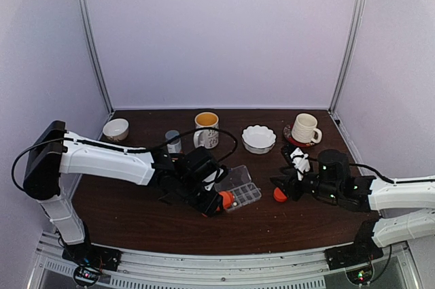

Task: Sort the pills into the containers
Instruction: Pour the pill into the compartment of the pill container.

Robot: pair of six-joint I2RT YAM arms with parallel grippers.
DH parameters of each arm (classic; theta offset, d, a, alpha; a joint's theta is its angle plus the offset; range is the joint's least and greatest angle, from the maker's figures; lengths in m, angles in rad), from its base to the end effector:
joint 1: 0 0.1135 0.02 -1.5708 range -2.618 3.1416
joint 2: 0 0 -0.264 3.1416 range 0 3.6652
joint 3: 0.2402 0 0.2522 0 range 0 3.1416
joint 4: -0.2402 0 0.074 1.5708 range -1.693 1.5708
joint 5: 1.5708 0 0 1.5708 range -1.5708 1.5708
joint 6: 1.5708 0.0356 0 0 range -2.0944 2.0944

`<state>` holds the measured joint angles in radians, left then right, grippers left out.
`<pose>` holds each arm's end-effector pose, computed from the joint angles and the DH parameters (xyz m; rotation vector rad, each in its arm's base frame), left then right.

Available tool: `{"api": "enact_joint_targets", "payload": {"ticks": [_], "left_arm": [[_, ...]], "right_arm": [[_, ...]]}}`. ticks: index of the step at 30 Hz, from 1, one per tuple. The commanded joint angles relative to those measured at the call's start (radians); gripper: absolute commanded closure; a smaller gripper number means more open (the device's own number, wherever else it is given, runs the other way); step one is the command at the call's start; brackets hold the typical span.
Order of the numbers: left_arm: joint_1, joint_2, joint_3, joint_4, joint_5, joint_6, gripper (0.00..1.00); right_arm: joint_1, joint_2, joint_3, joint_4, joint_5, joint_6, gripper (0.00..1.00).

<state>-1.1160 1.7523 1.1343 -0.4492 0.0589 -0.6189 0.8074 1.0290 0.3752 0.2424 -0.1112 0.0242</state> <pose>0.1540 -0.3198 0.1842 0.7088 2.7067 -0.6023 0.1458 0.1581 0.1946 -0.8459 1.8541 0.6423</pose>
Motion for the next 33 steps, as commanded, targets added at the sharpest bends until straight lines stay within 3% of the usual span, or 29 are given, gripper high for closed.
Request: {"api": "enact_joint_targets", "payload": {"ticks": [1, 16, 28, 33], "left_arm": [[0.006, -0.048, 0.062, -0.053, -0.031, 0.016, 1.00], [0.012, 0.029, 0.026, -0.009, 0.020, 0.006, 1.00], [0.012, -0.044, 0.106, -0.090, -0.022, 0.031, 1.00], [0.012, -0.004, 0.062, -0.038, -0.003, 0.012, 1.00]], "right_arm": [[0.007, 0.009, 0.028, 0.002, 0.001, -0.010, 0.50], [0.010, 0.006, 0.030, -0.004, 0.006, -0.010, 0.50], [0.013, 0.005, 0.030, -0.006, 0.009, -0.010, 0.50], [0.013, 0.004, 0.030, -0.007, 0.010, -0.010, 0.50]]}}
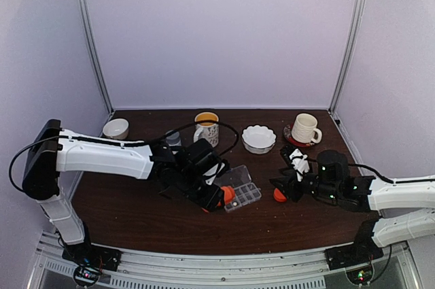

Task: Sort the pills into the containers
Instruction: Pour the pill into the compartment of the pill container.

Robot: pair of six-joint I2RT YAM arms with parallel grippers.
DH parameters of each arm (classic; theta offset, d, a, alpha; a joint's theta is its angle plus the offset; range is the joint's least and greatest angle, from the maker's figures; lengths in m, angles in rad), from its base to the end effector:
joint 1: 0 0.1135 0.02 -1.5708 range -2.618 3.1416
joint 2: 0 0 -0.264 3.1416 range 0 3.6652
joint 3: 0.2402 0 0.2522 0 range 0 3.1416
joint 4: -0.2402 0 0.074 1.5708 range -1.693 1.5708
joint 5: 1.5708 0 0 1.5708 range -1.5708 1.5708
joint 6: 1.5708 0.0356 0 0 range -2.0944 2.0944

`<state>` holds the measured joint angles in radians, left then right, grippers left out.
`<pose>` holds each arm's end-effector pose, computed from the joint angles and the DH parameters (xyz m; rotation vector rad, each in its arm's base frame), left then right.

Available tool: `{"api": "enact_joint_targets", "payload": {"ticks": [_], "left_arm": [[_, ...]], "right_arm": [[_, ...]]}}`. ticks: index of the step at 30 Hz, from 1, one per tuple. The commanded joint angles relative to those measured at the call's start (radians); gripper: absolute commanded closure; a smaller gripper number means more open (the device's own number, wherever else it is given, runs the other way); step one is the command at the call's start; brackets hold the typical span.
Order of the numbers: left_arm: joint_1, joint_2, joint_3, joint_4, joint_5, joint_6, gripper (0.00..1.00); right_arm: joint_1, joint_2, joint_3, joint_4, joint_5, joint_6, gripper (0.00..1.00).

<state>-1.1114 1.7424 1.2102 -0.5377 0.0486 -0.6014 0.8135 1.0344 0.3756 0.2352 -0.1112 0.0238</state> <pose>0.1577 -0.3227 0.2049 0.7208 2.6964 -0.5839 0.1450 0.1591 0.1929 -0.8565 1.8636 0.6425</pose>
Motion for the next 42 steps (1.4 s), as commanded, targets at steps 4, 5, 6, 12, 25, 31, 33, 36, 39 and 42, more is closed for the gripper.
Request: {"api": "enact_joint_targets", "payload": {"ticks": [4, 5, 6, 12, 25, 31, 33, 36, 39, 42], "left_arm": [[0.007, 0.053, -0.065, 0.106, 0.027, -0.024, 1.00], [0.007, 0.056, -0.066, 0.105, 0.029, -0.024, 1.00], [0.007, 0.054, -0.066, 0.105, 0.031, -0.023, 1.00], [0.006, -0.016, 0.000, 0.017, -0.019, 0.000, 1.00], [0.010, 0.075, -0.044, 0.076, 0.039, -0.001, 1.00], [0.010, 0.010, 0.015, 0.000, -0.006, 0.012, 1.00], [0.010, -0.008, 0.037, -0.022, -0.016, 0.020, 1.00], [0.010, -0.034, 0.042, -0.019, -0.026, 0.023, 1.00], [0.012, -0.015, 0.012, 0.016, -0.027, 0.019, 1.00], [0.015, 0.055, 0.001, 0.032, 0.045, 0.018, 1.00]], "right_arm": [[0.007, 0.002, 0.029, 0.002, 0.011, -0.010, 0.50], [0.007, 0.003, 0.029, 0.002, 0.010, -0.010, 0.50], [0.007, 0.003, 0.029, 0.002, 0.009, -0.010, 0.50], [0.009, 0.007, 0.031, 0.002, 0.011, -0.010, 0.50], [0.010, 0.011, 0.032, 0.000, 0.012, -0.010, 0.50], [0.010, 0.011, 0.033, 0.001, 0.012, -0.010, 0.50], [0.012, 0.012, 0.033, -0.001, 0.012, -0.010, 0.50], [0.012, 0.010, 0.034, -0.002, 0.013, -0.010, 0.50], [0.012, 0.007, 0.034, -0.003, 0.012, -0.010, 0.50], [0.012, 0.009, 0.034, -0.003, 0.013, -0.011, 0.50]]}}
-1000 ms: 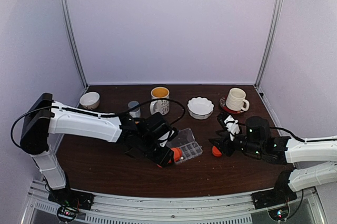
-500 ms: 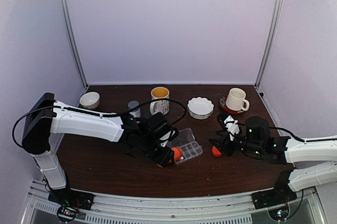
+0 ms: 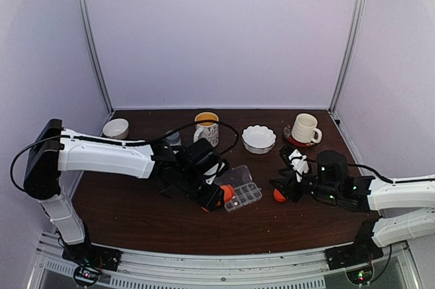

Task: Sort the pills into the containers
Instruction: Pour the pill into the compartment of the pill container.

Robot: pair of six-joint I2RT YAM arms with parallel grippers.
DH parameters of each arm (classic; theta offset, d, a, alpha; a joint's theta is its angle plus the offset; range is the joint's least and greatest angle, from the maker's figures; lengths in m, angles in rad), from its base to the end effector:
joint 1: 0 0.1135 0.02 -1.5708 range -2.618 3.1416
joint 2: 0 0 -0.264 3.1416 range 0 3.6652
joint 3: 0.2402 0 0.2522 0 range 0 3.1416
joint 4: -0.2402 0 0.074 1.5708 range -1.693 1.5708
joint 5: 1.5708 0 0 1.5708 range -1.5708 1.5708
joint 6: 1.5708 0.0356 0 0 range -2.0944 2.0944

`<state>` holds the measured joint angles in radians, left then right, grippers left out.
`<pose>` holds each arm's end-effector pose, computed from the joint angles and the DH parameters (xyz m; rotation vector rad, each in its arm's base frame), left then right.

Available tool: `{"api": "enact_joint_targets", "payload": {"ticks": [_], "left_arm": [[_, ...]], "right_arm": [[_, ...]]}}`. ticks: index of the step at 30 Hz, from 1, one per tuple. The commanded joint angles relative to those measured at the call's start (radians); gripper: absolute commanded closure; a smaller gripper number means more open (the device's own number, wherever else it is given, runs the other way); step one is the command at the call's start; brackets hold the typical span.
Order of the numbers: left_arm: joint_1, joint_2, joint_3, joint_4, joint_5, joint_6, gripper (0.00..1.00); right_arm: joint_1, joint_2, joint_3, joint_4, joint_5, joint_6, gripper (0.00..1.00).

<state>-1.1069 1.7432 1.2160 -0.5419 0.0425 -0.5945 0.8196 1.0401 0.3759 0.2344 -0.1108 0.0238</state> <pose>0.1597 -0.3225 0.2061 0.7205 2.6905 -0.5756 0.1443 0.1603 0.1919 -0.8644 1.8676 0.6442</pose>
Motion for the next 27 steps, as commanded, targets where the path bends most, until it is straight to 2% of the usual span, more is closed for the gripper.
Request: {"api": "enact_joint_targets", "payload": {"ticks": [1, 14, 27], "left_arm": [[0.008, 0.067, -0.005, 0.036, 0.062, 0.009, 1.00], [0.006, 0.015, 0.099, -0.063, 0.000, 0.048, 1.00], [0.009, 0.074, 0.123, -0.090, 0.010, 0.067, 1.00]], "right_arm": [[0.006, 0.003, 0.034, -0.002, 0.012, -0.010, 0.50], [0.008, 0.012, 0.038, -0.003, 0.011, -0.010, 0.50], [0.010, 0.017, 0.041, -0.003, 0.012, -0.010, 0.50]]}}
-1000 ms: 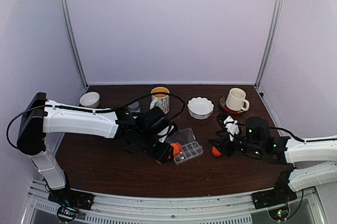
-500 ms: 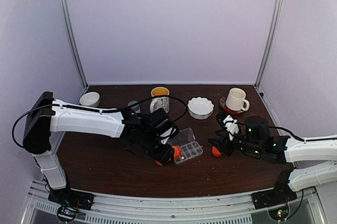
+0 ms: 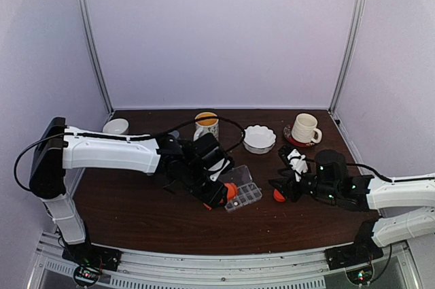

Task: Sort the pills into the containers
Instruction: Pour the pill into the compartment of the pill container.

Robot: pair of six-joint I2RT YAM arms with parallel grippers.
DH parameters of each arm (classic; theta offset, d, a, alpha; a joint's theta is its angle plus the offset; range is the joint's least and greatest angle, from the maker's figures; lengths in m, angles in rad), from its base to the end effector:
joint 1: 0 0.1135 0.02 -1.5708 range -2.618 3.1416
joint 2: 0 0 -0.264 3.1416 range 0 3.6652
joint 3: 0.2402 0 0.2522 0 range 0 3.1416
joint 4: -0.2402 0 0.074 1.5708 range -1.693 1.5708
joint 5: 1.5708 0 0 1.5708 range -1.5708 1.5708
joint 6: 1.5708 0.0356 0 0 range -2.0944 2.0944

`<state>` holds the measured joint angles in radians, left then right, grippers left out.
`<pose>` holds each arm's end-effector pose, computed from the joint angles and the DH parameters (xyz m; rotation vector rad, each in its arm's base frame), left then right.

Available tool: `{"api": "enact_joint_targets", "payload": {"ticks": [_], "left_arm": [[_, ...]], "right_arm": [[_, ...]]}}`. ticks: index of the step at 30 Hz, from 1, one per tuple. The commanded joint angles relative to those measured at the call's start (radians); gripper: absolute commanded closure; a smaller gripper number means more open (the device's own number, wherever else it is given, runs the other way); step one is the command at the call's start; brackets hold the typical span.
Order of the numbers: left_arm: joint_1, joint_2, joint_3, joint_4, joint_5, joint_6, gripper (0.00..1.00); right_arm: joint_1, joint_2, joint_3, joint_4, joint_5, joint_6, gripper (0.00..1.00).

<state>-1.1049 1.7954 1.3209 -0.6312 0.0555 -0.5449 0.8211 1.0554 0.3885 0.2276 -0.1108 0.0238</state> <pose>0.1659 -0.3343 0.2144 0.7960 2.7010 -0.5429 0.1460 0.1626 0.1923 -0.8692 1.8762 0.6425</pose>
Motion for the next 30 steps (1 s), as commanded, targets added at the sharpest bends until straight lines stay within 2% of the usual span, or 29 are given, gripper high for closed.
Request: {"api": "enact_joint_targets", "payload": {"ticks": [1, 15, 30], "left_arm": [[0.008, 0.028, 0.018, -0.001, -0.002, 0.018, 1.00], [0.012, 0.054, 0.052, -0.035, 0.046, 0.040, 1.00], [0.009, 0.051, 0.041, -0.020, 0.027, 0.029, 1.00]], "right_arm": [[0.009, 0.002, 0.029, 0.004, 0.012, -0.010, 0.50], [0.010, 0.001, 0.029, 0.000, 0.013, -0.010, 0.50], [0.012, 0.008, 0.031, -0.002, 0.013, -0.010, 0.50]]}}
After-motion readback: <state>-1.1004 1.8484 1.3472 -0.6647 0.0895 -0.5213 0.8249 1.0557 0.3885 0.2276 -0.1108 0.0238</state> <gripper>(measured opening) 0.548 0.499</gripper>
